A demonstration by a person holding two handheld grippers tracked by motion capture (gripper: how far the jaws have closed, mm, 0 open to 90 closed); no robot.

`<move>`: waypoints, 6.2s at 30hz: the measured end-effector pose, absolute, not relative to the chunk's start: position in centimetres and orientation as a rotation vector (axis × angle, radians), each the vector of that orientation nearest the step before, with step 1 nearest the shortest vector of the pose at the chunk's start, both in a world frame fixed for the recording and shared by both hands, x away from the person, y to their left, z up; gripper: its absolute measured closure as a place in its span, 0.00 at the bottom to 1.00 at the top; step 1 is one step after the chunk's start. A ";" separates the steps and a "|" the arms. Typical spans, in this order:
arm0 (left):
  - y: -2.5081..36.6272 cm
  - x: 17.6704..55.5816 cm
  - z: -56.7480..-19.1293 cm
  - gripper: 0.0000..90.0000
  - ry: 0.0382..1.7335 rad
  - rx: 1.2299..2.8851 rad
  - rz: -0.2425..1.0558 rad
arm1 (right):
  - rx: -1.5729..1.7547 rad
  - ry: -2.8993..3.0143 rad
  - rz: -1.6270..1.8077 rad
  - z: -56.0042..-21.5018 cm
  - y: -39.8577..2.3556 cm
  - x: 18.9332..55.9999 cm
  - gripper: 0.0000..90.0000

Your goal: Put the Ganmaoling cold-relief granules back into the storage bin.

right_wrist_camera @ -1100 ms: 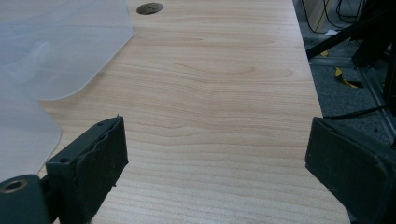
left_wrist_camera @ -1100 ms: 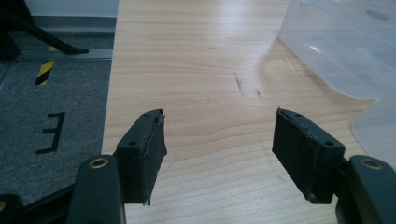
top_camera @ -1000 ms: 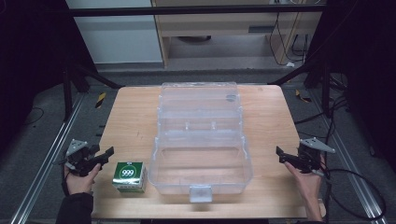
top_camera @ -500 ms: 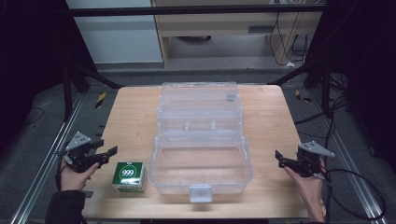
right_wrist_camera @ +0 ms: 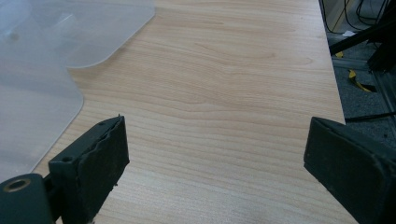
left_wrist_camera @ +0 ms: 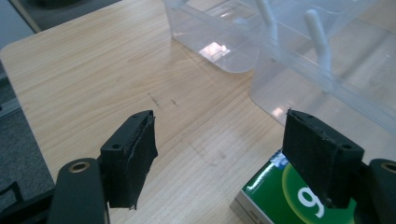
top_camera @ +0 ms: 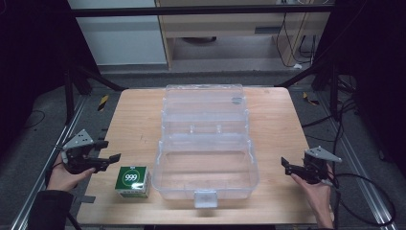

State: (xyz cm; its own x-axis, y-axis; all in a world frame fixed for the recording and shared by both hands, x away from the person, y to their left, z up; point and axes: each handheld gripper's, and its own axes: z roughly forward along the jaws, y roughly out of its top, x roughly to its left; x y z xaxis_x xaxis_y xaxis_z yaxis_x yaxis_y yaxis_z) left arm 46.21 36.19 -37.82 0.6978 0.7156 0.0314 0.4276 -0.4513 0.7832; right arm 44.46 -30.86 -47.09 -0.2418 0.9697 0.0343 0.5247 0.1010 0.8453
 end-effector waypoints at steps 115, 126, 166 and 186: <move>28.4 47.4 -44.5 0.10 0.100 2.741 0.091 | 1.438 2.002 0.917 -48.3 -30.1 45.1 0.02; 28.9 47.3 -44.2 0.16 0.116 2.709 0.072 | 1.434 2.011 0.917 -48.4 -30.1 45.1 0.02; 27.1 45.6 -32.9 0.17 0.048 2.663 0.184 | 1.443 2.010 0.921 -48.4 -30.3 45.1 0.02; 23.3 46.1 -30.4 0.17 -0.028 2.639 0.204 | 1.444 2.013 0.914 -48.5 -30.3 45.1 0.02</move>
State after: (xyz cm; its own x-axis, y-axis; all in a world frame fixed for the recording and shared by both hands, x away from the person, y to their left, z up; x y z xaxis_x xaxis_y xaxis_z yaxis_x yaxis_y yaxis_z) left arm 46.05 23.29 -30.41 0.9886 0.0168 0.1496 -0.0565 -0.8798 0.4719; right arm 45.08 -30.27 -48.47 -0.3154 0.9489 -0.0111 0.6162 0.2137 0.7581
